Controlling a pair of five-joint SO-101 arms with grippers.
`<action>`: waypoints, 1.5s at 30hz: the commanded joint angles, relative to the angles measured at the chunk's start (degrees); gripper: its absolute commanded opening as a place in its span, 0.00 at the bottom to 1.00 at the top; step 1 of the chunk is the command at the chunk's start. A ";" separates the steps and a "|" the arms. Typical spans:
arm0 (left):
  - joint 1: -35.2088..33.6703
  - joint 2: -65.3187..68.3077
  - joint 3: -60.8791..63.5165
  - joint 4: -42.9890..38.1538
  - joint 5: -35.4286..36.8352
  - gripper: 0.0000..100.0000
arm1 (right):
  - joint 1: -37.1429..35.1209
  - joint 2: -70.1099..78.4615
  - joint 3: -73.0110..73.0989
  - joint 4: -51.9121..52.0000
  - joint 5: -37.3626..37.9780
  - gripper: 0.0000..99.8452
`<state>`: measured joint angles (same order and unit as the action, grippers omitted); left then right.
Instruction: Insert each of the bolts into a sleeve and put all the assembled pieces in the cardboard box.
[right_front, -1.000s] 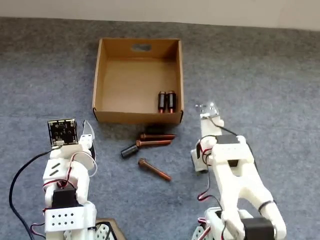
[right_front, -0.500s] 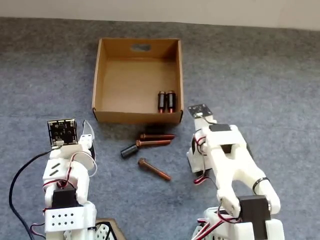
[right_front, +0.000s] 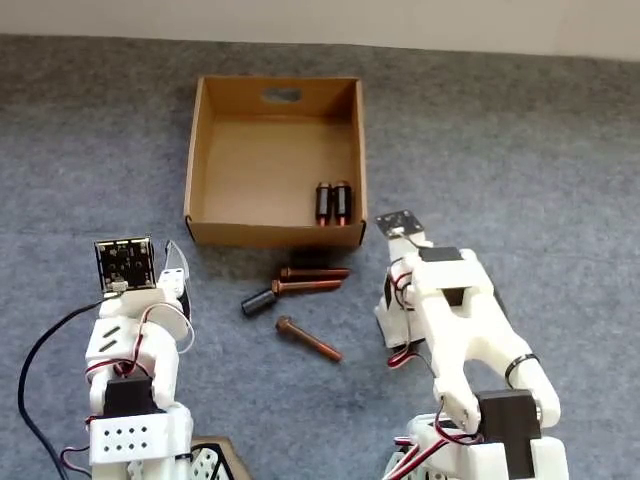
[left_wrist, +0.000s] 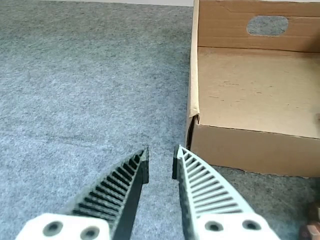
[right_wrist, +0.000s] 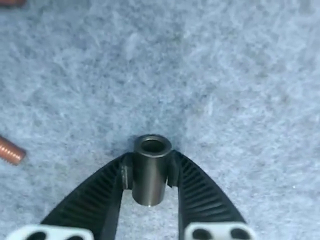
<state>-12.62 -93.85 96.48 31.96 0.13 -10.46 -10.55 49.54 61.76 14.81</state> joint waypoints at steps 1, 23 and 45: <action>-0.13 -0.66 1.19 -0.97 -0.44 0.10 | -0.04 0.04 0.22 -2.07 1.49 0.06; 6.64 -0.04 -5.76 9.93 -6.51 0.11 | -0.75 -44.09 13.49 -7.69 -11.78 0.01; 9.98 29.67 -18.42 6.86 -6.59 0.11 | -0.66 -44.79 23.52 -16.48 -16.00 0.01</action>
<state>-5.67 -67.82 82.42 40.40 -6.37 -10.99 -54.07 73.45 46.37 -0.57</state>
